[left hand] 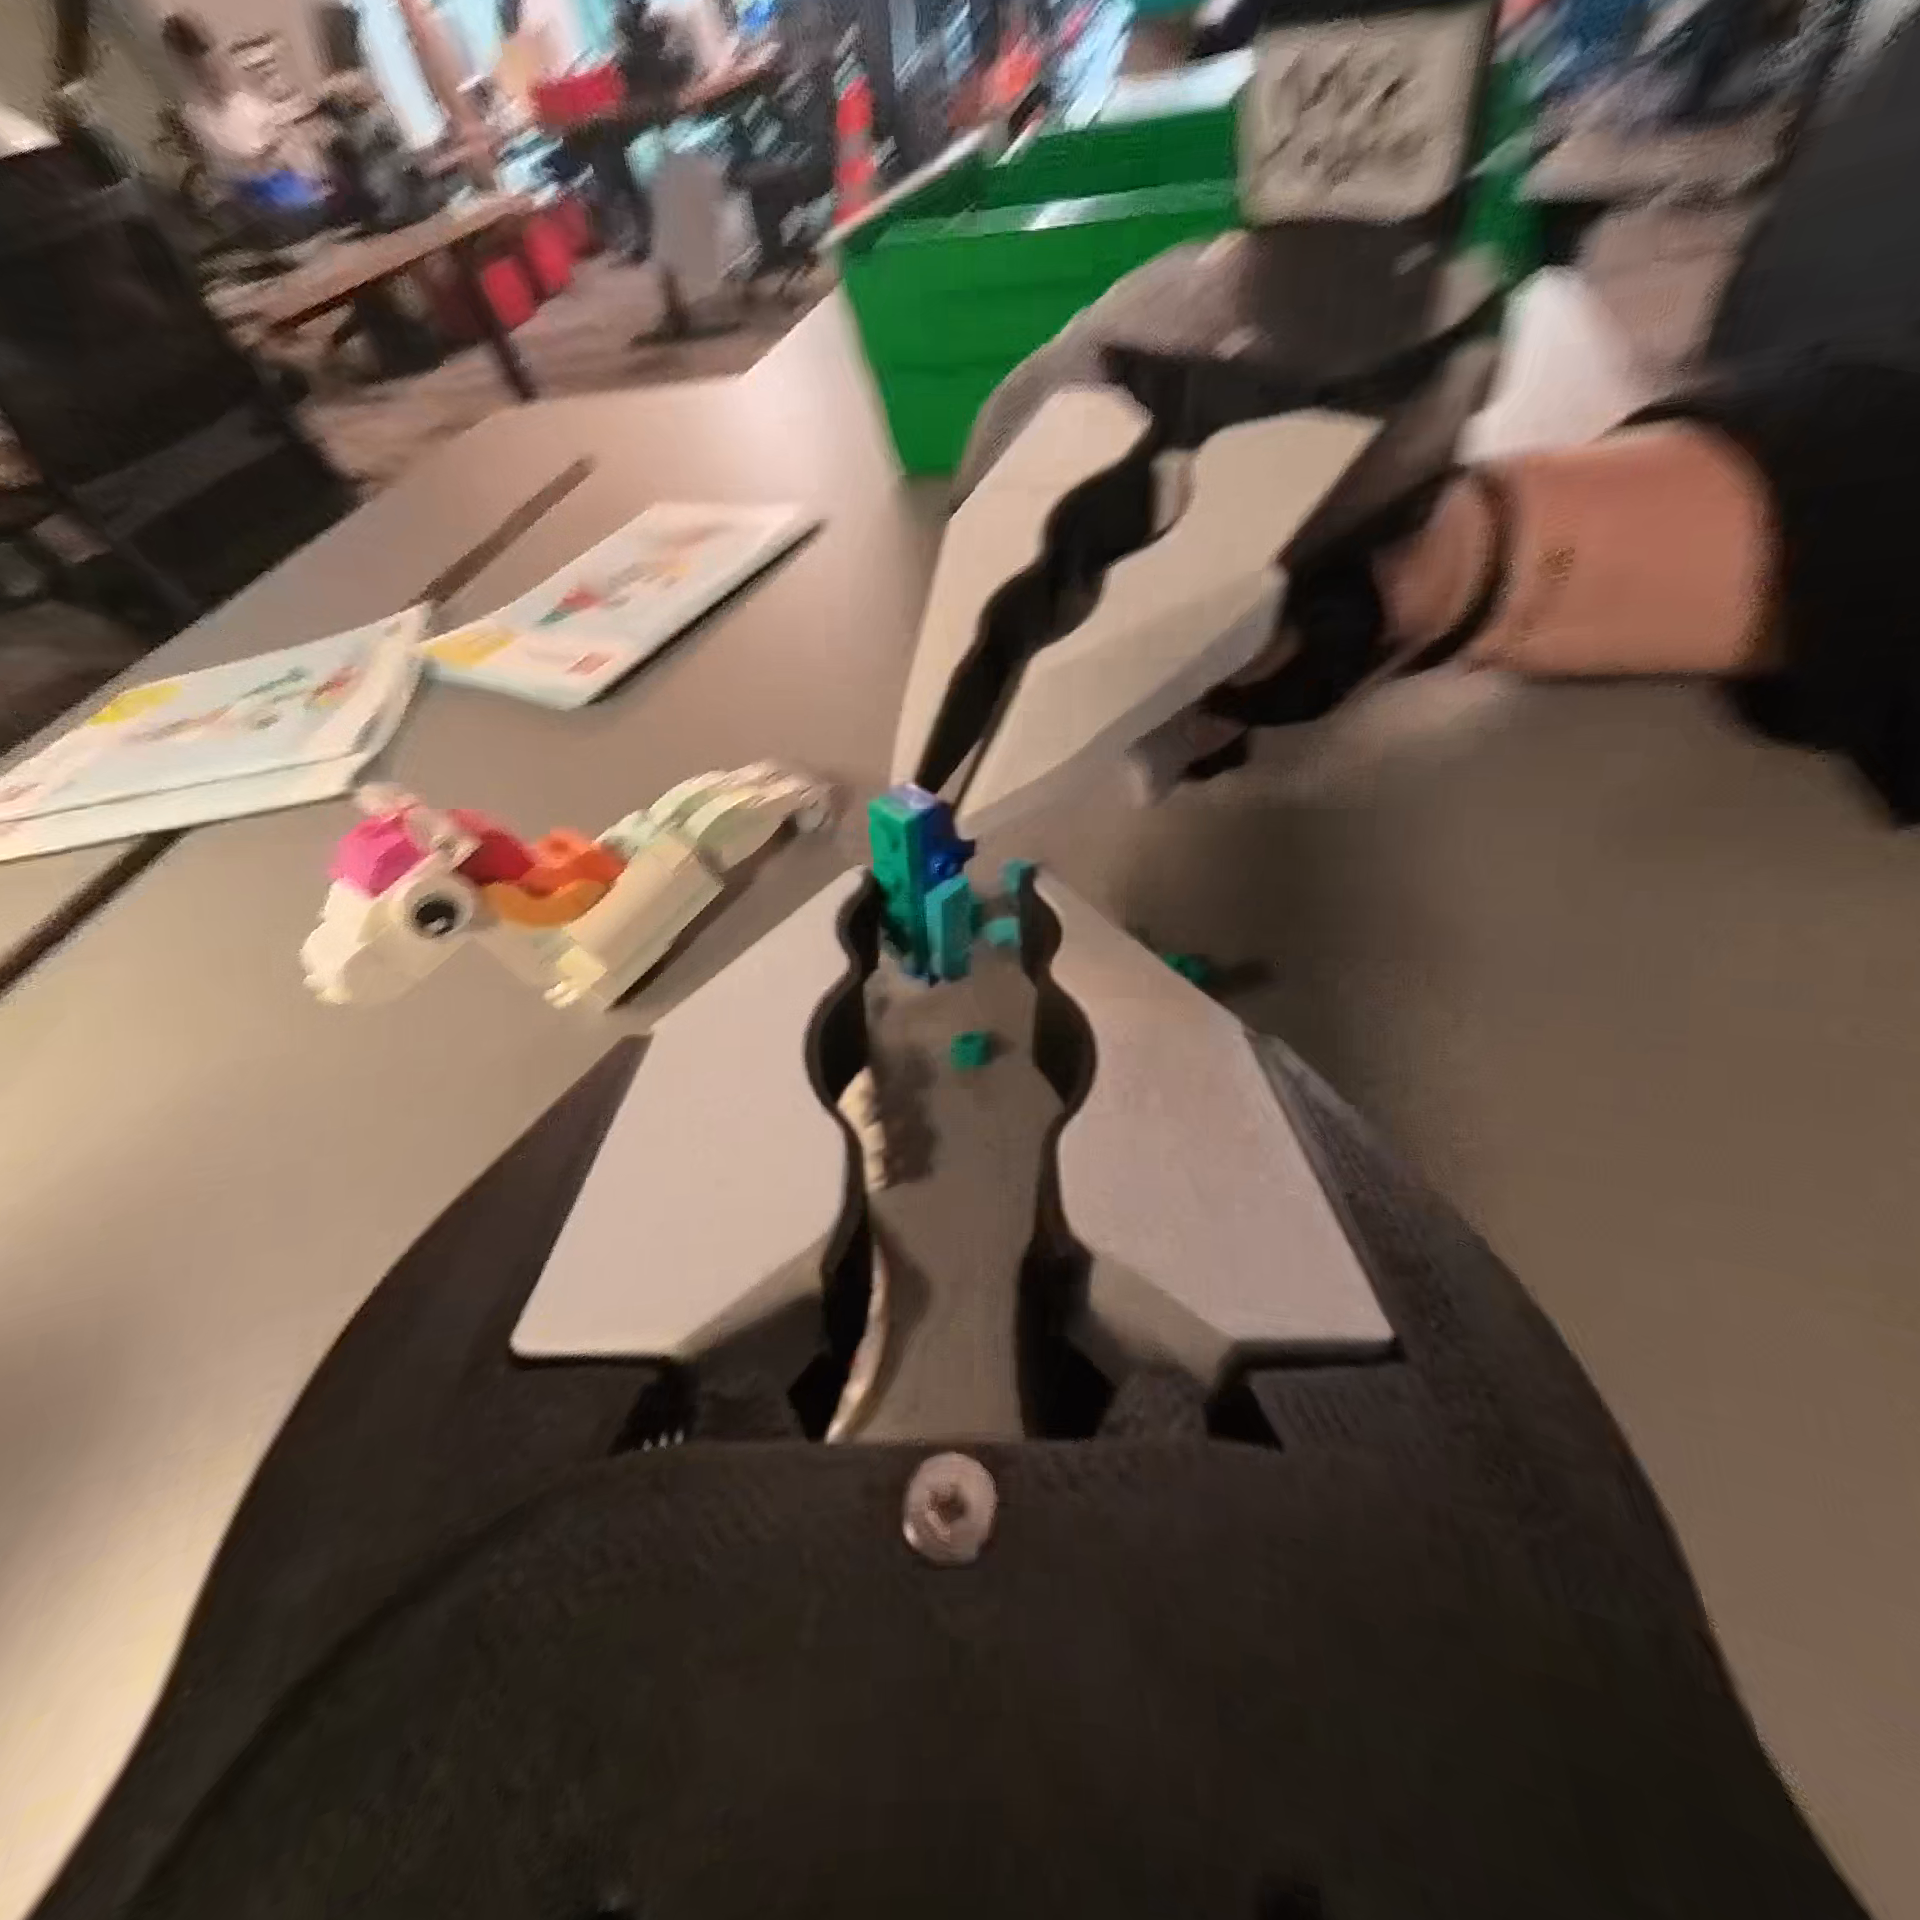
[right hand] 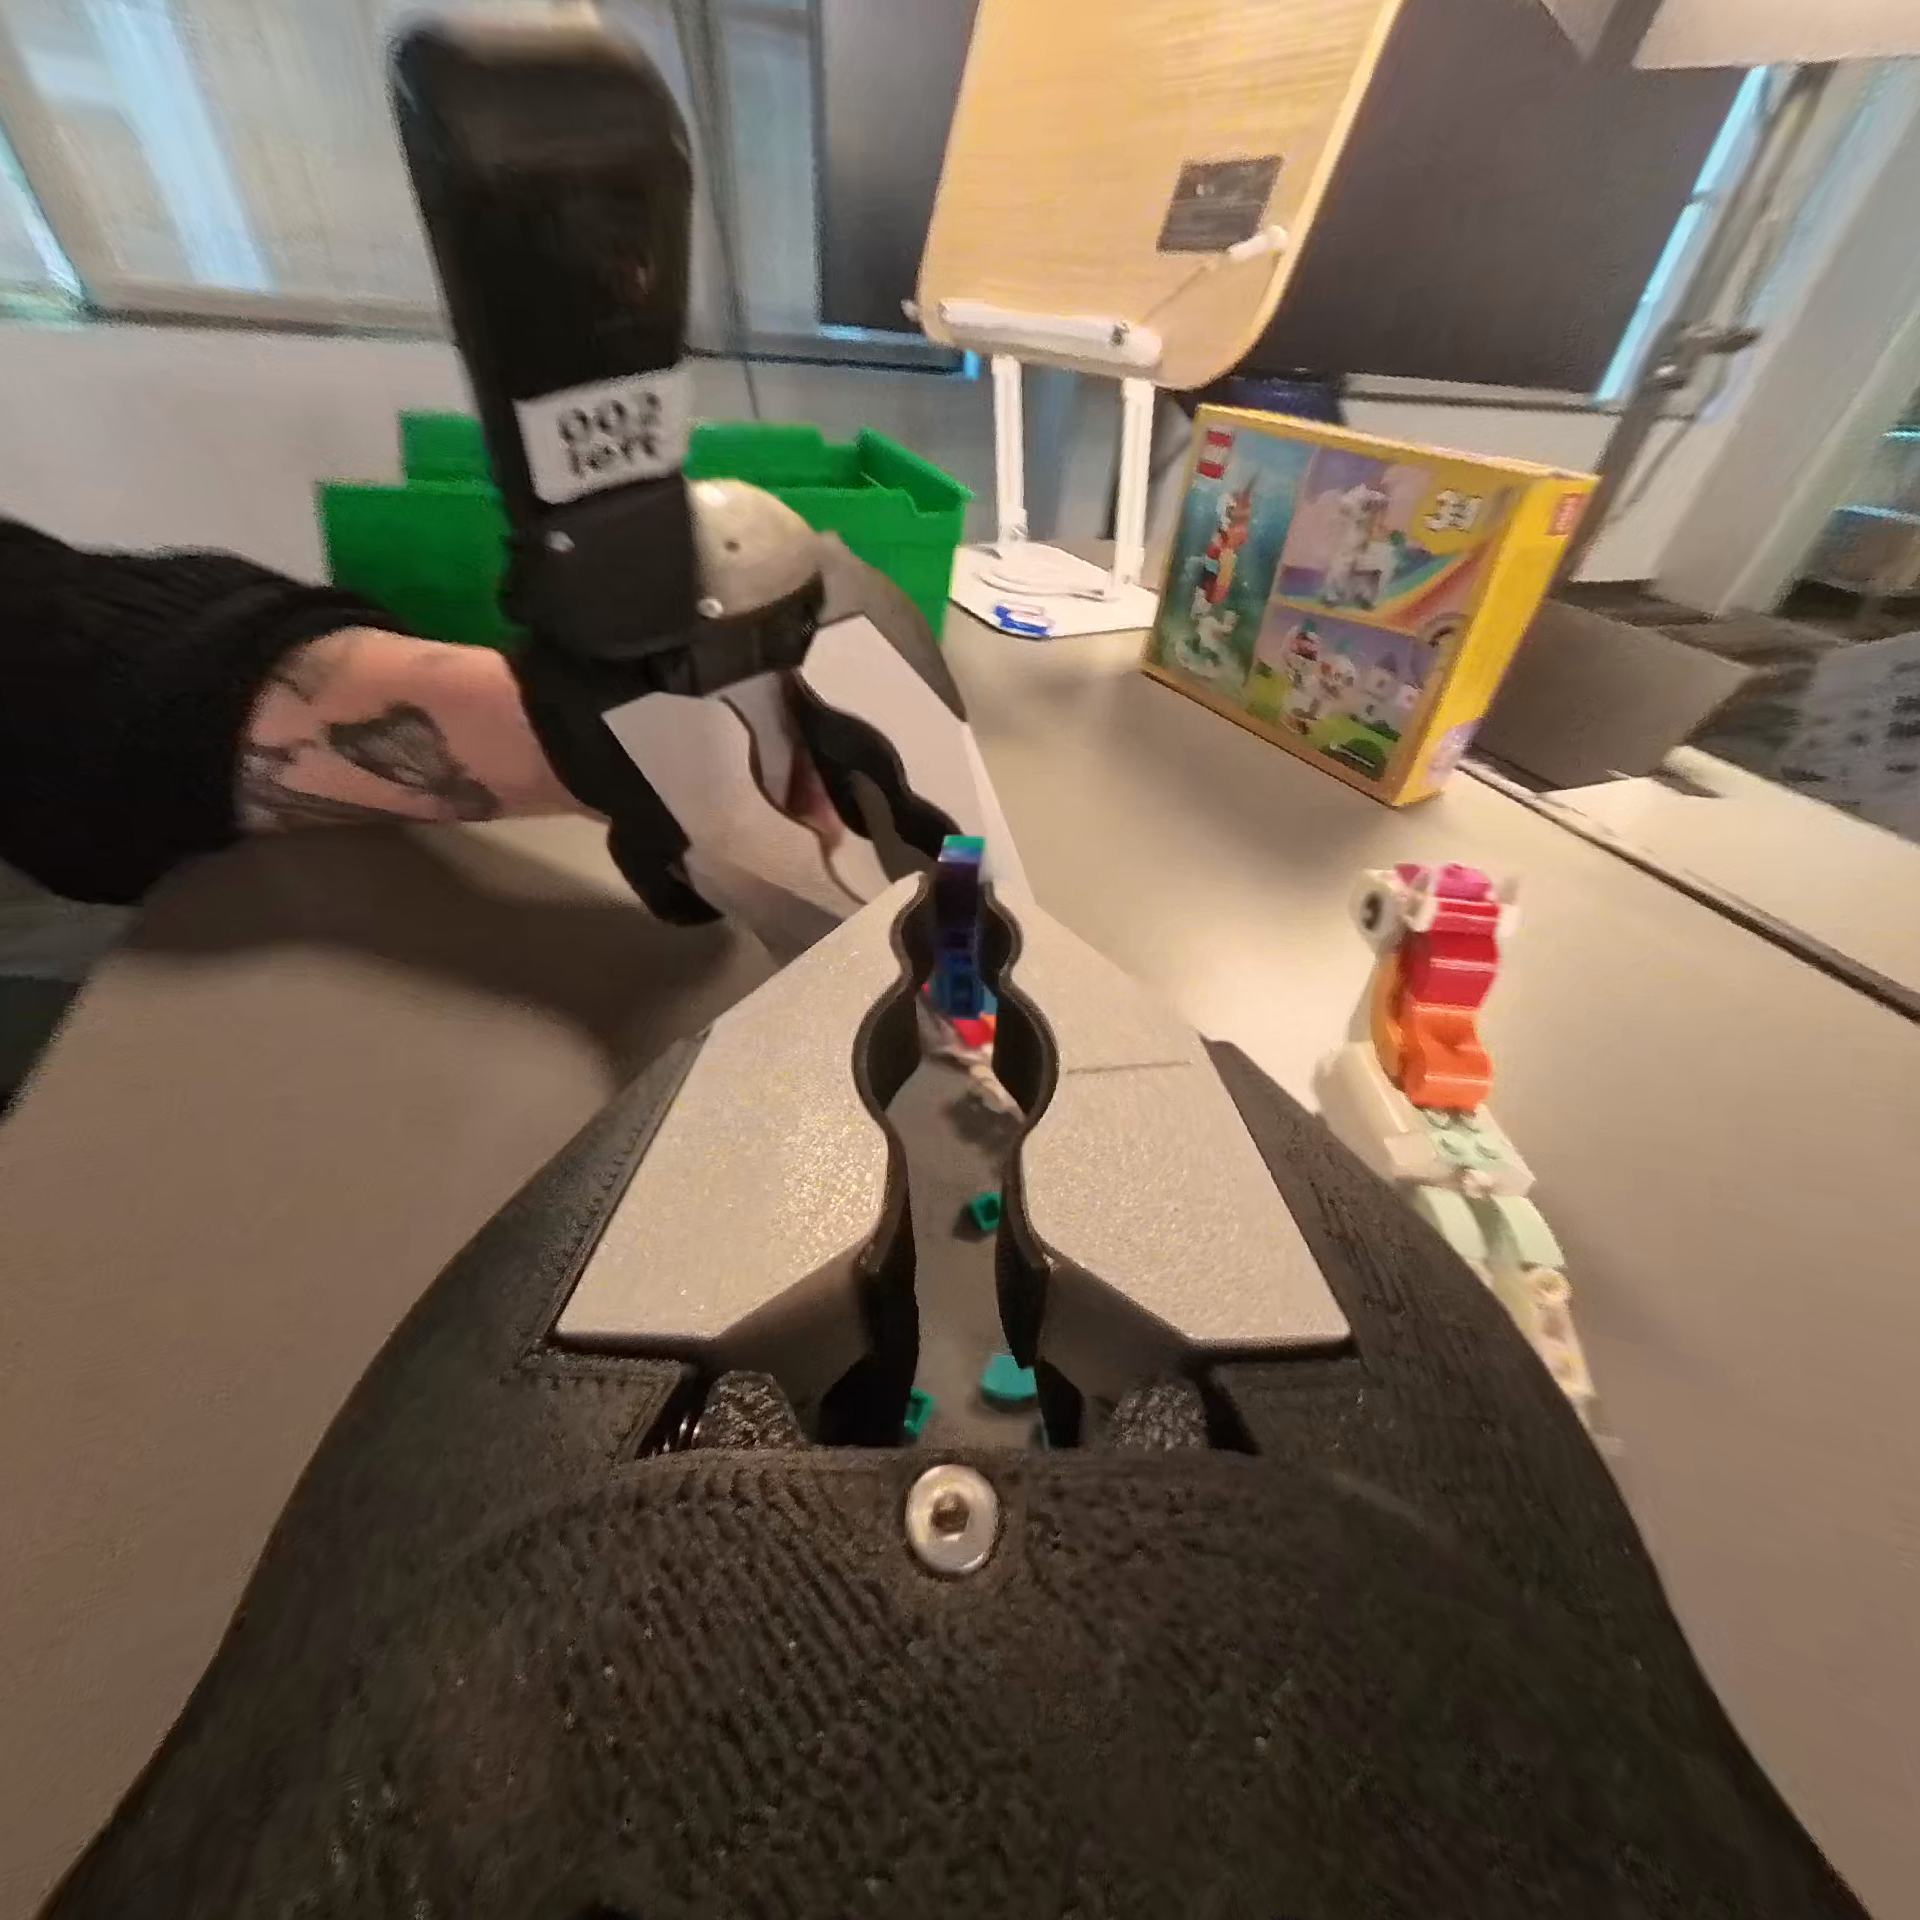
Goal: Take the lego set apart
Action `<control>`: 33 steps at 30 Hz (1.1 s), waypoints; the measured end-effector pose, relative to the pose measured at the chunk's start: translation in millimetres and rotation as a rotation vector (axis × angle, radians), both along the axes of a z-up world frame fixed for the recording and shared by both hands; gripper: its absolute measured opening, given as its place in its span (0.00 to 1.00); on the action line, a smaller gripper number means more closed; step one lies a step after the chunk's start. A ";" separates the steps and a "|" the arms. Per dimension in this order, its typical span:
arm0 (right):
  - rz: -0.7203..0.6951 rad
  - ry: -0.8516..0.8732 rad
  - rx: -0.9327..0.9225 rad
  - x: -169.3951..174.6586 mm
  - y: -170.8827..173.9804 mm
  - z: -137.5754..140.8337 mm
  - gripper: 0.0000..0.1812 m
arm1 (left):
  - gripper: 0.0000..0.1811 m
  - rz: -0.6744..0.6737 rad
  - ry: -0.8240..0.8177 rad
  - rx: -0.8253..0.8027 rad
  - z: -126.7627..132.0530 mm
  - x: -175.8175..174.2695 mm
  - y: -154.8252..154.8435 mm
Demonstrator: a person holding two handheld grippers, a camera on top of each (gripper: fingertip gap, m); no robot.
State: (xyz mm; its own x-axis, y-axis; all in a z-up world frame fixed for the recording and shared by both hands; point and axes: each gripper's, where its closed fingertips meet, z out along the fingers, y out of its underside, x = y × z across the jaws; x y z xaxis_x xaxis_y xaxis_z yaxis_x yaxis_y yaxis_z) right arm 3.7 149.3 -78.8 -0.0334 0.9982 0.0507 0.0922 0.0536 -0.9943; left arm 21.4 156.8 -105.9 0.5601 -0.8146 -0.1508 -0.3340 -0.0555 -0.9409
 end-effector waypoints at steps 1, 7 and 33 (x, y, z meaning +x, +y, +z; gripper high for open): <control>0.041 0.014 -0.032 2.2 -3.7 2.7 0.03 | 0.17 -0.061 -0.075 -0.032 6.4 4.2 -7.7; 0.177 0.032 -0.096 6.2 -21.2 6.3 0.03 | 0.09 -0.216 -0.245 -0.168 18.3 6.9 -23.8; 0.262 -0.036 -0.135 9.8 -30.1 -6.8 0.09 | 0.08 -0.234 -0.046 -0.142 -0.1 10.6 -30.0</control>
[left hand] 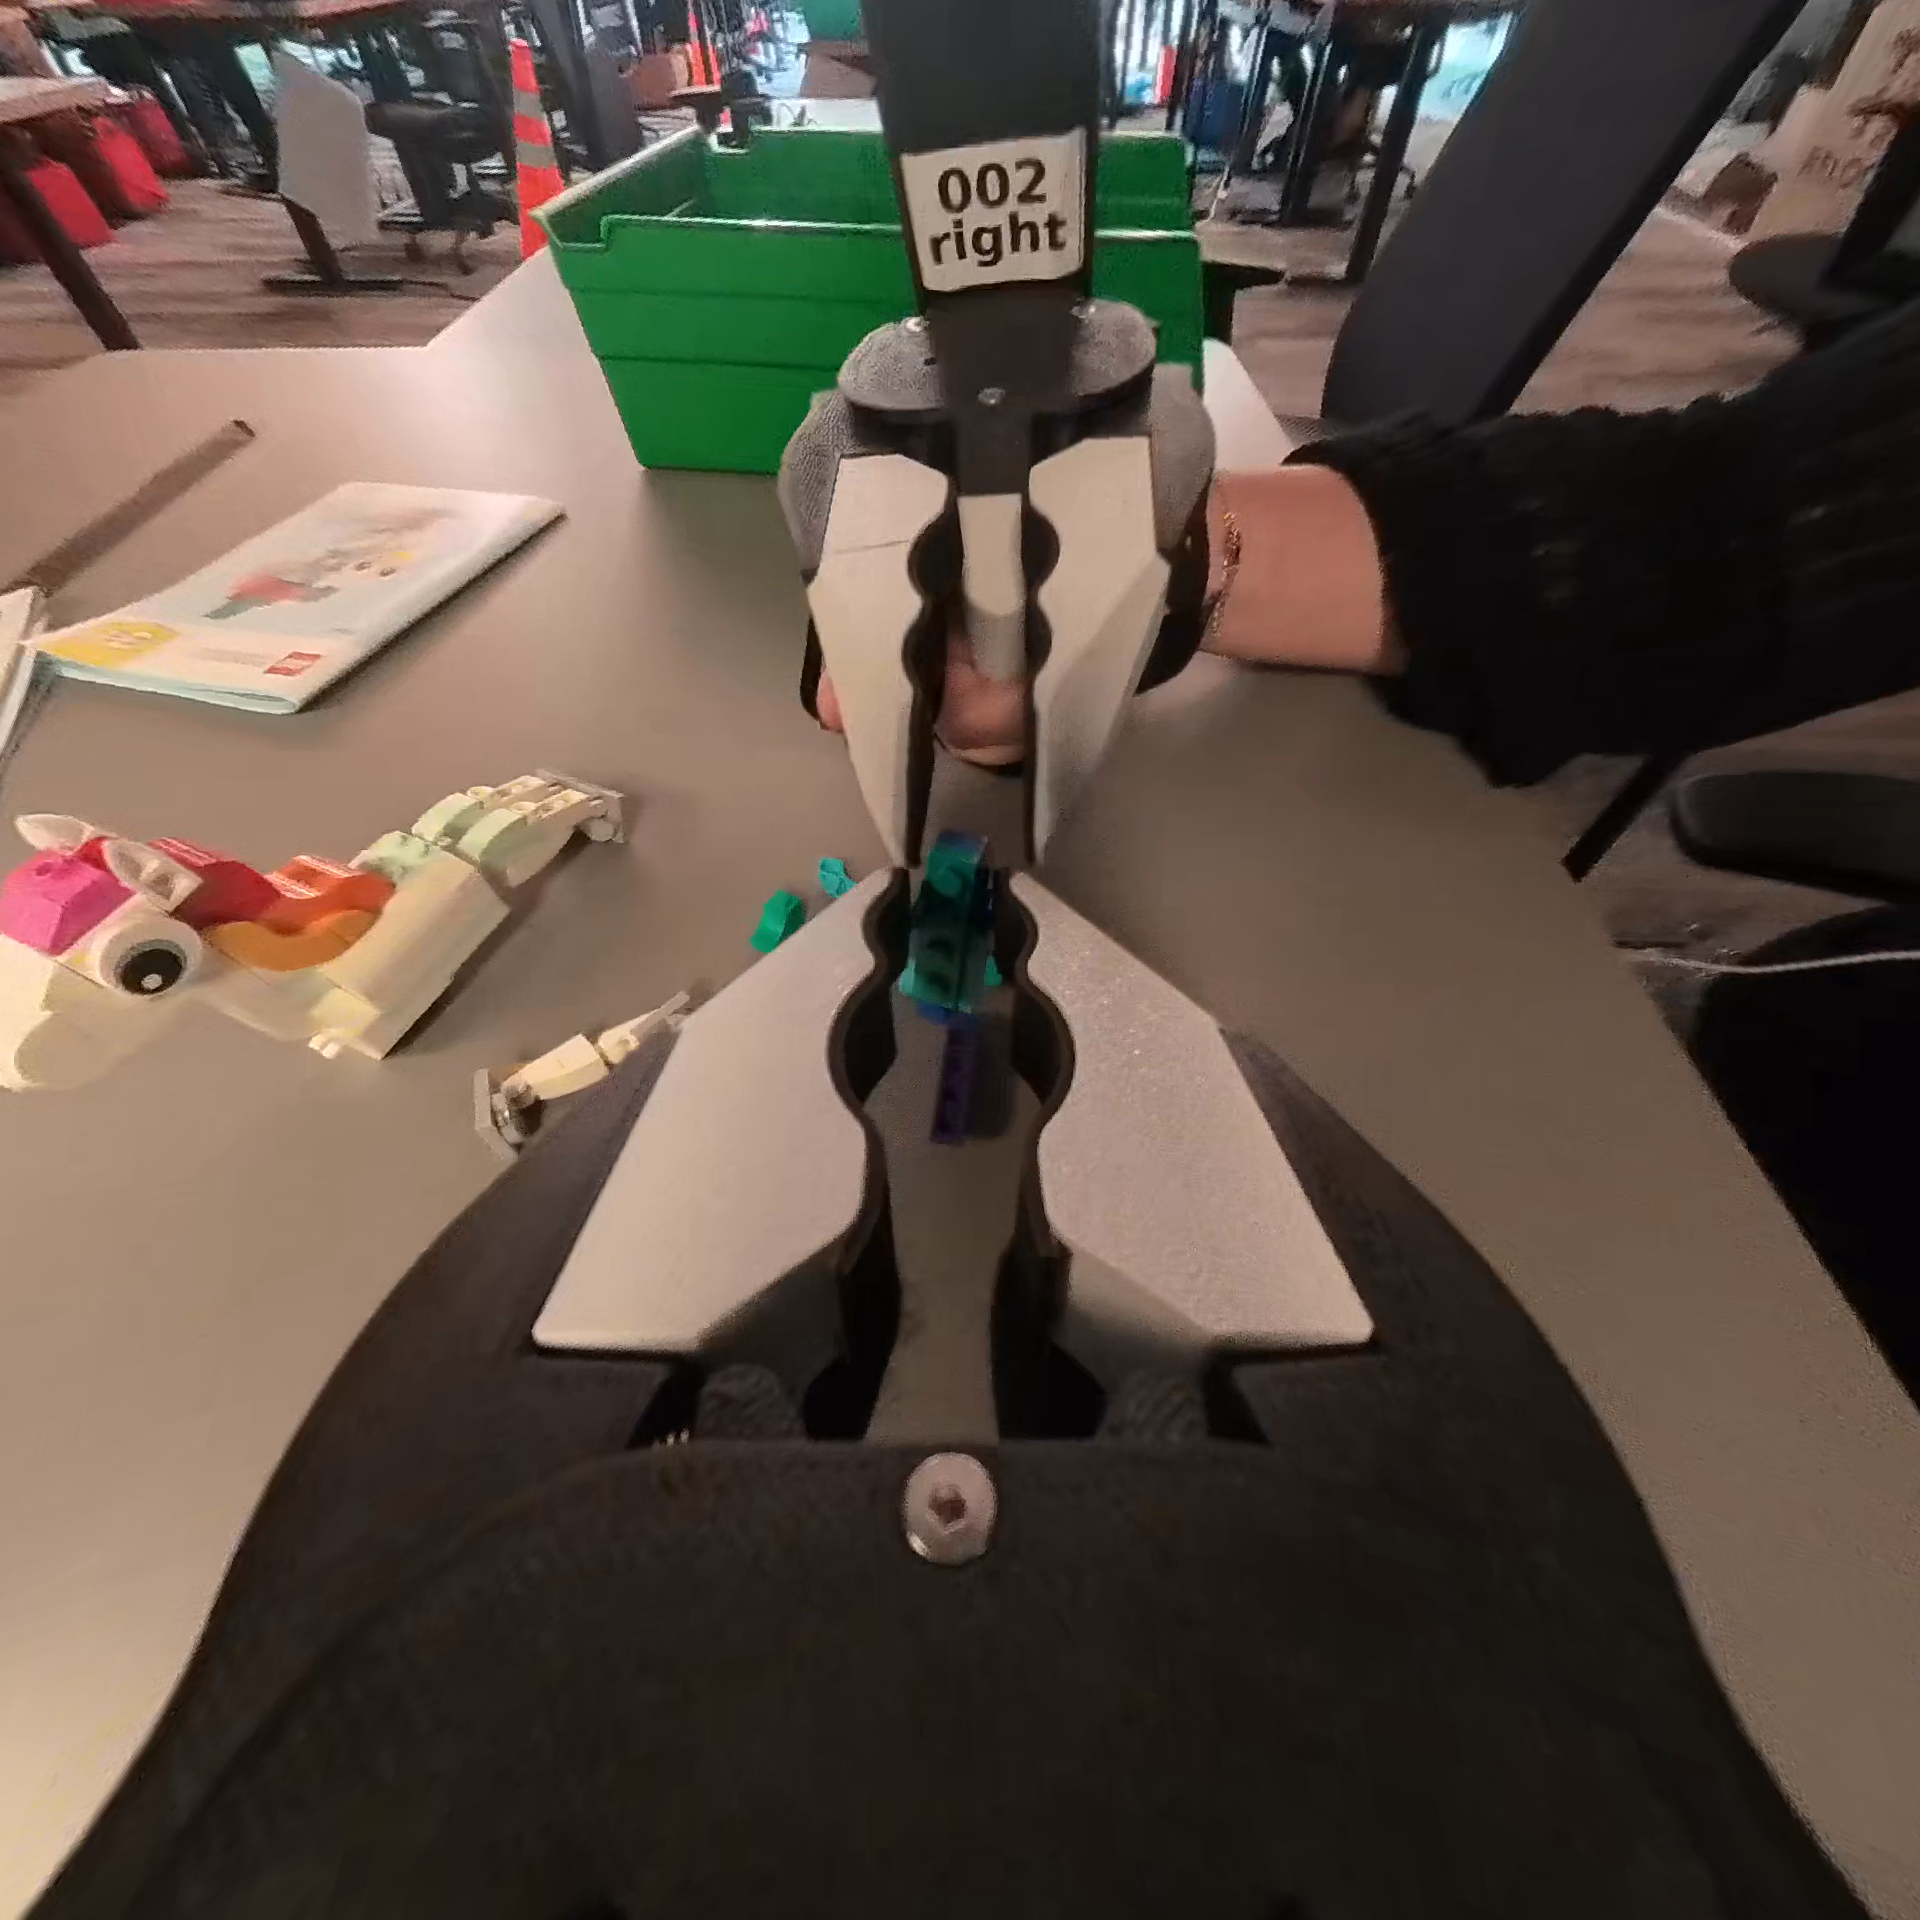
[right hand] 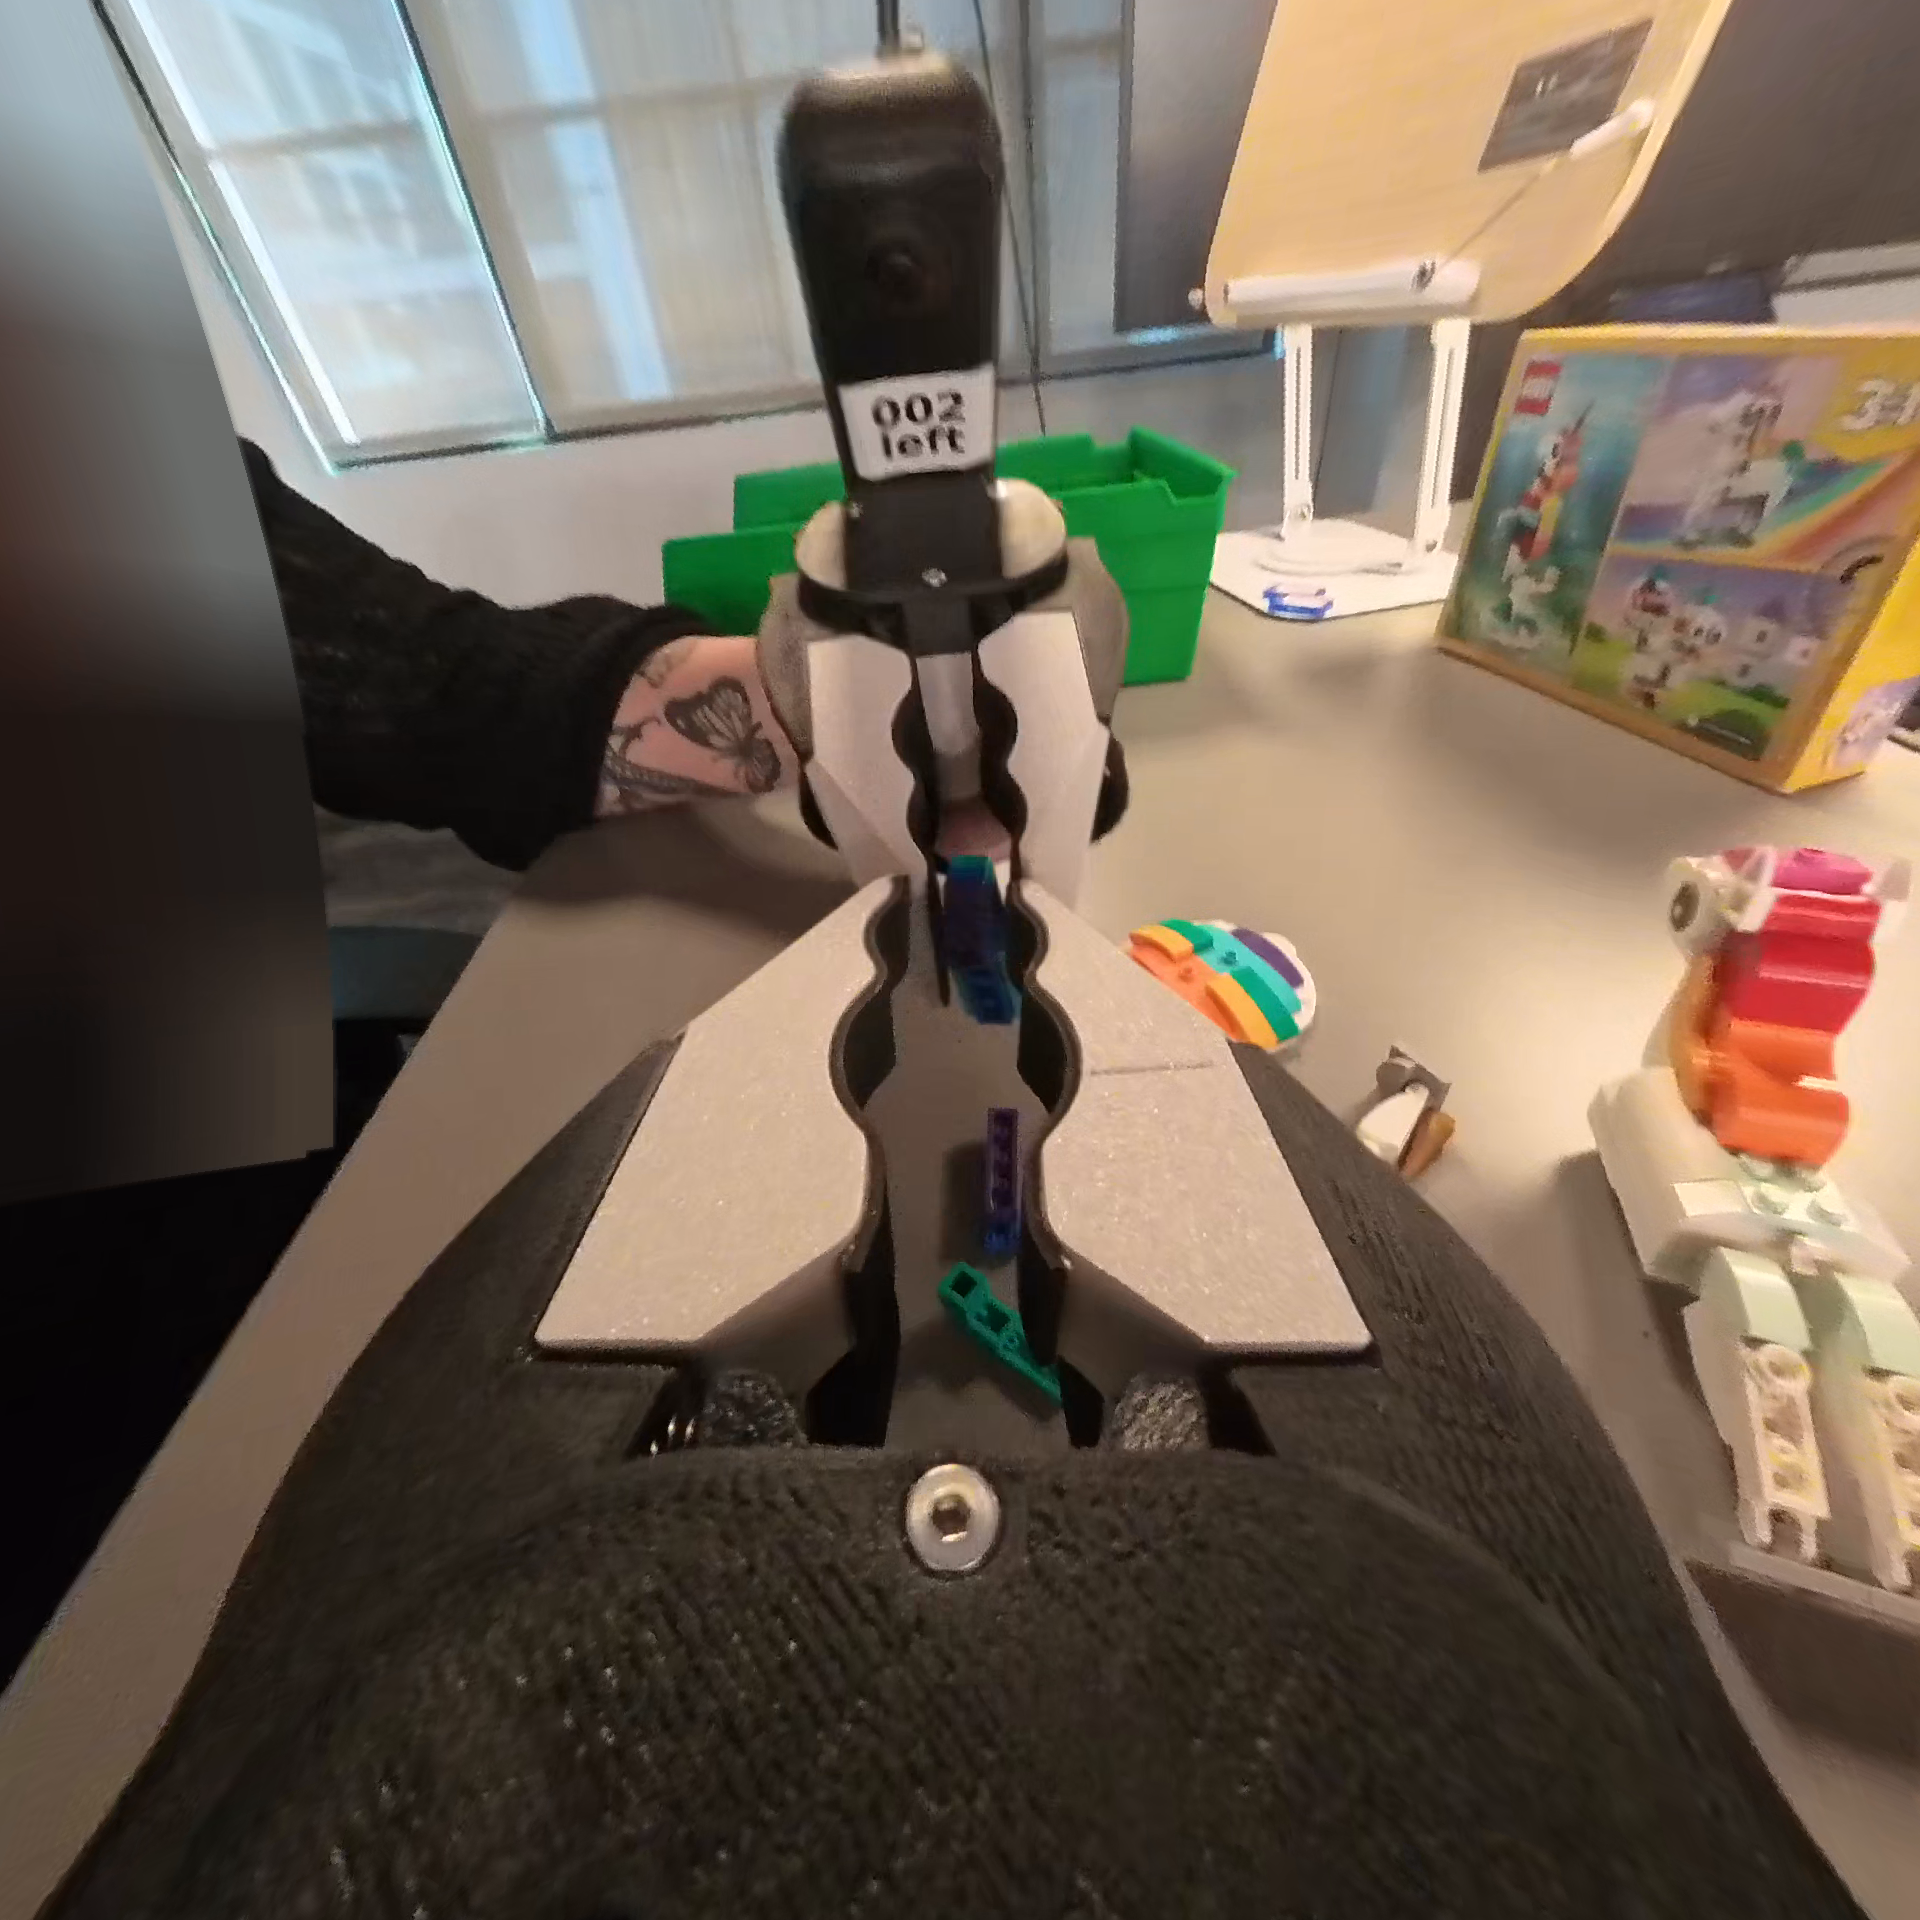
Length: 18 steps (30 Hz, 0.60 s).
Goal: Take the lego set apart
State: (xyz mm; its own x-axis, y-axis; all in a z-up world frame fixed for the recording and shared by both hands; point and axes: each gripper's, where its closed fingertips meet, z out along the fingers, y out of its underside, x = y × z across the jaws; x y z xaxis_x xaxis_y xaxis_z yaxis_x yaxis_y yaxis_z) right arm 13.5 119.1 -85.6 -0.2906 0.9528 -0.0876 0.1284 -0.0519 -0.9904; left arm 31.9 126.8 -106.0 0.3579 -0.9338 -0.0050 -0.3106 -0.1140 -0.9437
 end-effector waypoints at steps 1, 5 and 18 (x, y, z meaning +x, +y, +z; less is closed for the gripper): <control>-0.007 -0.013 0.018 -0.6 0.7 -3.1 0.08 | 0.08 0.008 0.021 0.004 -2.9 -0.2 0.8; -0.014 -0.017 0.032 -0.2 1.7 -2.4 0.03 | 0.08 0.010 0.004 -0.011 -2.0 1.0 0.0; 0.056 0.066 -0.117 5.7 -2.6 16.2 0.03 | 0.14 -0.095 -0.237 -0.103 26.6 -6.3 -12.7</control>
